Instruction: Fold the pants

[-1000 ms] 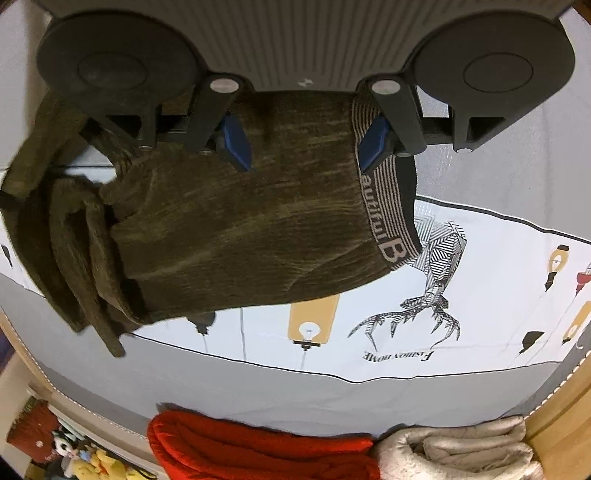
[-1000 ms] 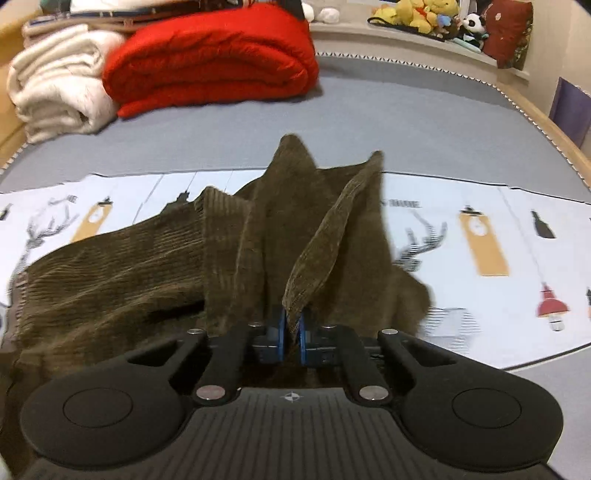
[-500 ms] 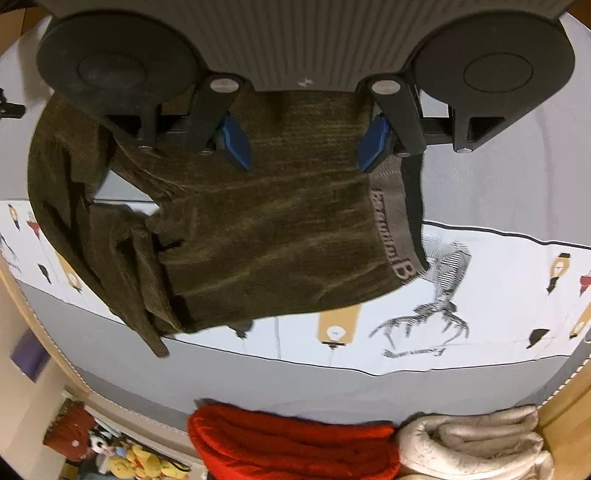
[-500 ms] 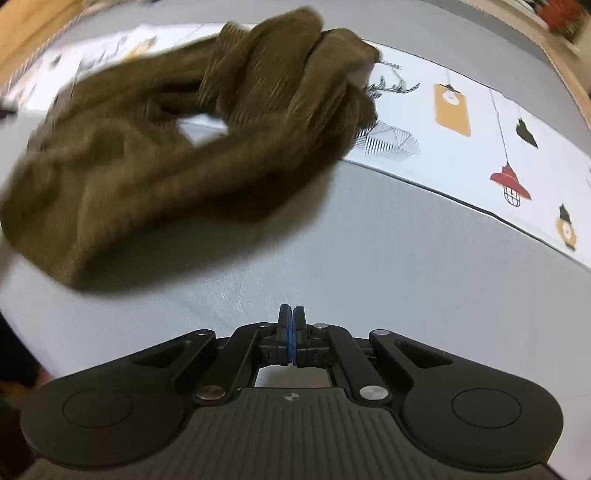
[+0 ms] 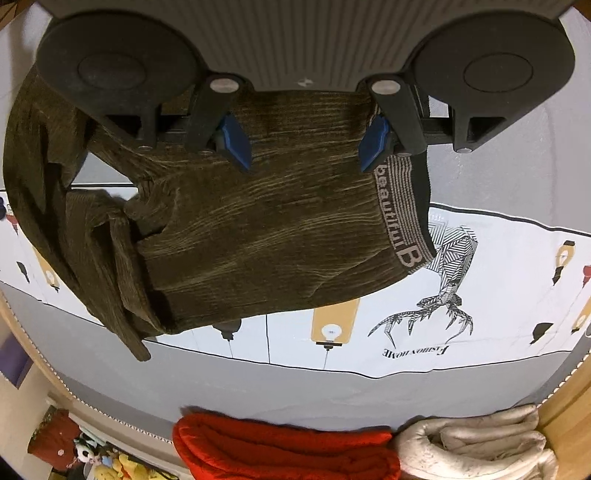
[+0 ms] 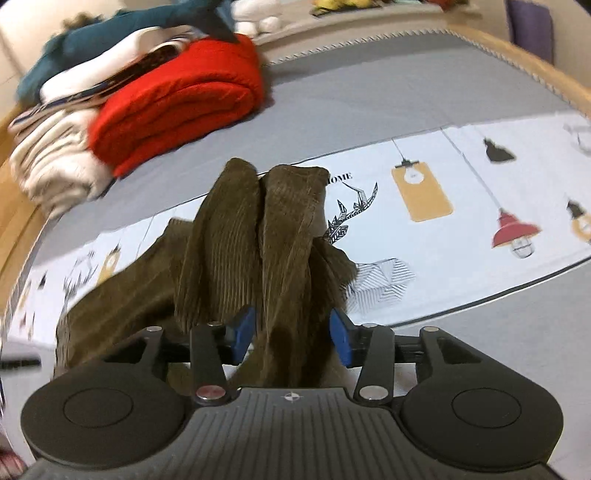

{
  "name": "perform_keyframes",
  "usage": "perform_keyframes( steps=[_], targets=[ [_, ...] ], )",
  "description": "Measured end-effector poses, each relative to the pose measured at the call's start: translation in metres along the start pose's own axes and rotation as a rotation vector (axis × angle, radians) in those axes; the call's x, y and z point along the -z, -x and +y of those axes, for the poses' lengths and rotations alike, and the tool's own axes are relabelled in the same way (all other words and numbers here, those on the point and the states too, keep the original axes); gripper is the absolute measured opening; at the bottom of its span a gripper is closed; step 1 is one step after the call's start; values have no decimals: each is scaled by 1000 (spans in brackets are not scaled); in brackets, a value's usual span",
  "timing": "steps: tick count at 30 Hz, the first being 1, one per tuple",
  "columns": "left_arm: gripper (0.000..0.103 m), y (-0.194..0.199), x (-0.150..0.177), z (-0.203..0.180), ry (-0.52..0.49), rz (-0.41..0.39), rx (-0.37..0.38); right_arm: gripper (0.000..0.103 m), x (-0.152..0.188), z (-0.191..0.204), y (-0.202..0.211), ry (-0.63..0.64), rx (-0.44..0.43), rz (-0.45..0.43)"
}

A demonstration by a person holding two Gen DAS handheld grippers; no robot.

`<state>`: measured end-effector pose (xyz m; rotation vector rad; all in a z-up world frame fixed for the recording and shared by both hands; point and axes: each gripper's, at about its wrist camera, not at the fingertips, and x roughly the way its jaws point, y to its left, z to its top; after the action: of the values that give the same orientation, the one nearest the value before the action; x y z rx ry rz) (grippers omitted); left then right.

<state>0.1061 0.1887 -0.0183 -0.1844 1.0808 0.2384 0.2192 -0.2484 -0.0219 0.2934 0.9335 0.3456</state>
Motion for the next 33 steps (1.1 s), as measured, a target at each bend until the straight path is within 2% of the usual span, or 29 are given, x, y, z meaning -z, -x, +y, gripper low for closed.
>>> perform_keyframes(
  steps=[6,8,9,14,17,21,25,27,29,31,33],
  targets=[
    [70,-7,-6,-4,0,6,-1,46,-13,7,-44,-44,35,22],
    [70,-9,-7,-5,-5,8,-1,15,-14,7,-52,-50,62,28],
    [70,-9,-7,-5,-6,9,-2,8,-14,7,-55,-58,53,39],
    [70,-8,-3,2,0,9,-13,6,-14,-6,-29,-1,70,-11],
    [70,-3,1,8,0,2,-12,6,-7,-33,-3,26,79,12],
    [70,6,10,11,-9,-7,-7,5,27,-68,25,128,80,158],
    [70,14,15,8,-24,-22,4,5,87,-98,37,251,103,425],
    [70,16,15,6,-28,-24,5,6,107,-108,42,284,117,491],
    [70,15,16,5,-29,-23,3,7,104,-122,56,228,104,432],
    [70,13,15,4,-29,-20,-5,18,88,-138,70,99,97,320],
    [70,11,14,3,-28,-16,-10,28,68,-155,84,-47,119,171]
  ],
)
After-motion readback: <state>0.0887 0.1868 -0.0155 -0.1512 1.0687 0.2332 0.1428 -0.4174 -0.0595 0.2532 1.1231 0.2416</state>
